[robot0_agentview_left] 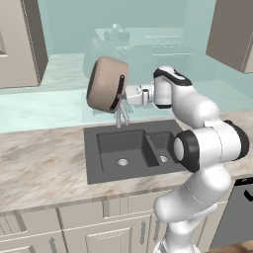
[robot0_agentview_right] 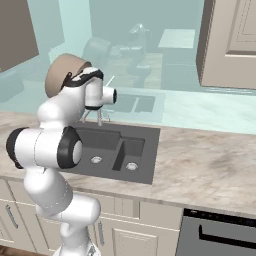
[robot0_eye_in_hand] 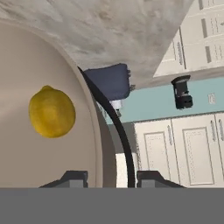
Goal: Dump the lemon from the pot into the sink. Then turn on the water and wash the lemon. Then turn off the water and put the lemon back in the pot.
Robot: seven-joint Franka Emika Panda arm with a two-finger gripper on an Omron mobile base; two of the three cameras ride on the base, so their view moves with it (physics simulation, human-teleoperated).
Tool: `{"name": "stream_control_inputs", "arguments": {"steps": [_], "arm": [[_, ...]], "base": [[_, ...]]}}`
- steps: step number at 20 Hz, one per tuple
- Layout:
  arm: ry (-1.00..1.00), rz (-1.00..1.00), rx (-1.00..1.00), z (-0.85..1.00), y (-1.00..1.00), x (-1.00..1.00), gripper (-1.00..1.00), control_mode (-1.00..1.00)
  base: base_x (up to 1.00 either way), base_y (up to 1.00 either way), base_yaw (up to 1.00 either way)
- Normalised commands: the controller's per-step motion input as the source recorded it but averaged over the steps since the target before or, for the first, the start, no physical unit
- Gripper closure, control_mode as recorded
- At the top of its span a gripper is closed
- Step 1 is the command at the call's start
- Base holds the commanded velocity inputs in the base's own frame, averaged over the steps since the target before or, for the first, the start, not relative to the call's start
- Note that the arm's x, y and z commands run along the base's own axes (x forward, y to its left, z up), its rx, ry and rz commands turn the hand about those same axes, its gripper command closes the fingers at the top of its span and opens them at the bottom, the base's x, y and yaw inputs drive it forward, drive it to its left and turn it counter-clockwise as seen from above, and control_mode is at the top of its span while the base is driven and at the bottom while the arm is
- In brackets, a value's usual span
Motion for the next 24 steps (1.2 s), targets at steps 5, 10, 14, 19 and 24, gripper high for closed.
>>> {"name": "stream_control_inputs", "arguments": {"steps": [5, 10, 14, 19, 24], "arm": [[0.11, 0.00, 0.12, 0.00, 0.00, 0.00, 1.00, -1.00], [0.01, 0.00, 0.11, 0.03, 0.00, 0.05, 1.00, -1.00], [0.00, 0.00, 0.09, 0.03, 0.00, 0.13, 1.00, -1.00], [0.00, 0.00, 0.10, 0.04, 0.00, 0.12, 1.00, -1.00], [0.00, 0.00, 0.10, 0.11, -0.01, 0.01, 1.00, -1.00]], "base": [[0.00, 0.00, 0.00], [0.00, 0.00, 0.00], [0.00, 0.00, 0.00], [0.00, 0.00, 0.00], [0.00, 0.00, 0.00]]}}
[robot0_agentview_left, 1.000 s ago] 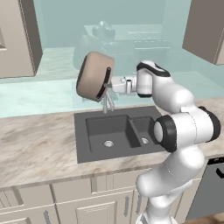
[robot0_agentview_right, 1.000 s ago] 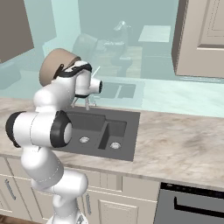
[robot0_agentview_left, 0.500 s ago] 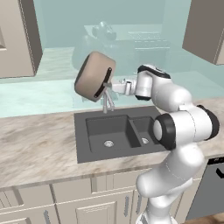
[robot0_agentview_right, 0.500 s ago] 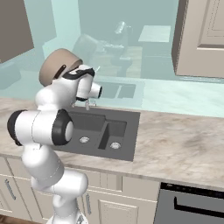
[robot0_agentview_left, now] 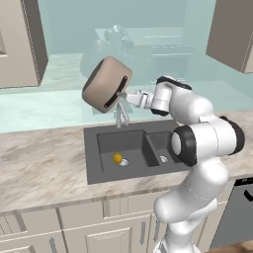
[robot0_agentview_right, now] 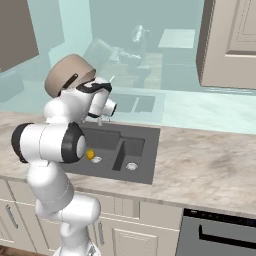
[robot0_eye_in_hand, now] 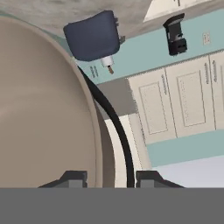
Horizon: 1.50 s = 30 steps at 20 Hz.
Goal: Dump the lemon from the pot into the sink. Then turn on the water and wash the lemon. Then turn off the water and put the lemon back in the pot.
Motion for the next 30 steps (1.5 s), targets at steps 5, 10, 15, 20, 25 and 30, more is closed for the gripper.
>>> {"name": "stream_control_inputs", "arguments": {"steps": [5, 10, 15, 20, 25, 30], "arm": [[0.00, 0.00, 0.07, 0.22, 0.02, 0.00, 1.00, -1.00], [-0.12, 0.00, -0.03, 0.58, 0.22, -0.47, 1.00, -1.00], [-0.11, -0.02, -0.16, 0.53, 0.01, -0.67, 1.00, -1.00], [-0.09, -0.09, -0.32, 0.15, 0.01, -0.56, 1.00, -1.00], [-0.12, -0.06, -0.42, 0.00, 0.16, -0.68, 1.00, -1.00], [-0.11, -0.04, -0.44, 0.00, 0.17, -0.75, 1.00, -1.00]], "base": [[0.00, 0.00, 0.00], [0.00, 0.00, 0.00], [0.00, 0.00, 0.00], [0.00, 0.00, 0.00], [0.00, 0.00, 0.00], [0.00, 0.00, 0.00]]}}
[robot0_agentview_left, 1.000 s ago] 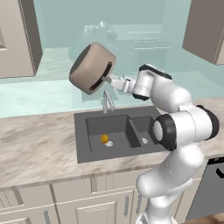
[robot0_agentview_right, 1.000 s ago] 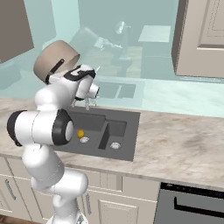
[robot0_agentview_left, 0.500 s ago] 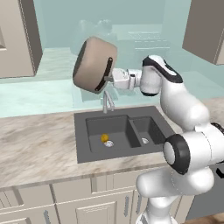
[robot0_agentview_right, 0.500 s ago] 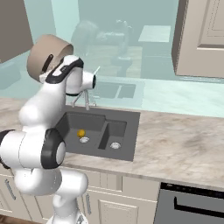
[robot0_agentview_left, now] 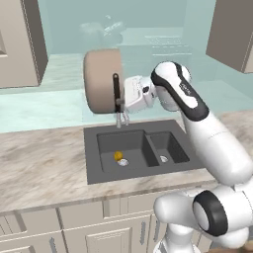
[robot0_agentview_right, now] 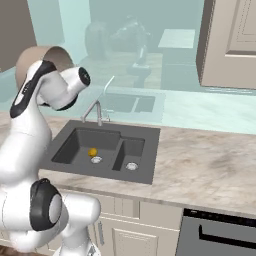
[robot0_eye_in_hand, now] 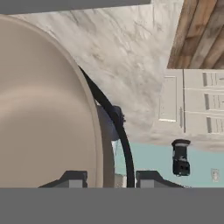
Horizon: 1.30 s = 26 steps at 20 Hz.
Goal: Dump the lemon from the pot into the sink. Then turn on the water and wash the lemon. Then turn off the water and put the lemon back in the pot.
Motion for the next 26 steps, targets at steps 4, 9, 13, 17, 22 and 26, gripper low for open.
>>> {"name": "stream_control_inputs", "arguments": {"steps": [4, 9, 13, 17, 22, 26], "arm": [[-0.04, 0.00, -0.40, 0.00, 0.28, -0.53, 1.00, -1.00], [0.00, 0.00, -0.36, 0.00, 0.45, -0.41, 1.00, -1.00], [0.00, 0.00, -0.34, -0.05, 0.63, -0.37, 1.00, -1.00], [0.00, 0.00, -0.35, -0.14, 0.59, -0.26, 1.00, -1.00], [0.00, 0.00, -0.33, -0.36, 0.41, -0.02, 1.00, -1.00], [0.00, 0.00, -0.26, -0.55, 0.36, 0.00, 1.00, -1.00]], "base": [[0.00, 0.00, 0.00], [0.00, 0.00, 0.00], [0.00, 0.00, 0.00], [0.00, 0.00, 0.00], [0.00, 0.00, 0.00], [0.00, 0.00, 0.00]]}}
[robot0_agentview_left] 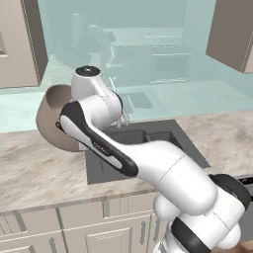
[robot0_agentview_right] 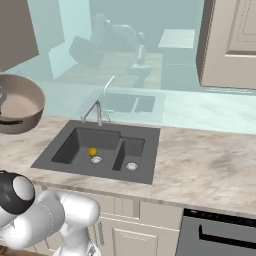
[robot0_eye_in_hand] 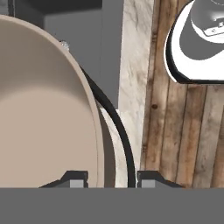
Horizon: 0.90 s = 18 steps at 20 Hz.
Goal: Dump the lemon from the pot into the sink. Then turn on the water and wash the lemon. Then turn off the water and put the lemon back in the pot.
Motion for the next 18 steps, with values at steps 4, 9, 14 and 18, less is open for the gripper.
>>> {"name": "stream_control_inputs", "arguments": {"steps": [4, 9, 14, 18], "arm": [[0.00, 0.00, -0.11, -0.59, 0.31, 0.00, 1.00, -1.00], [0.00, 0.00, -0.01, -0.64, 0.25, 0.01, 1.00, -1.00], [0.00, 0.00, 0.00, -0.55, 0.26, 0.16, 1.00, -1.00], [0.00, 0.00, 0.00, -0.43, 0.24, 0.18, 1.00, -1.00]], "base": [[0.00, 0.00, 0.00], [0.00, 0.00, 0.00], [0.00, 0.00, 0.00], [0.00, 0.00, 0.00]]}}
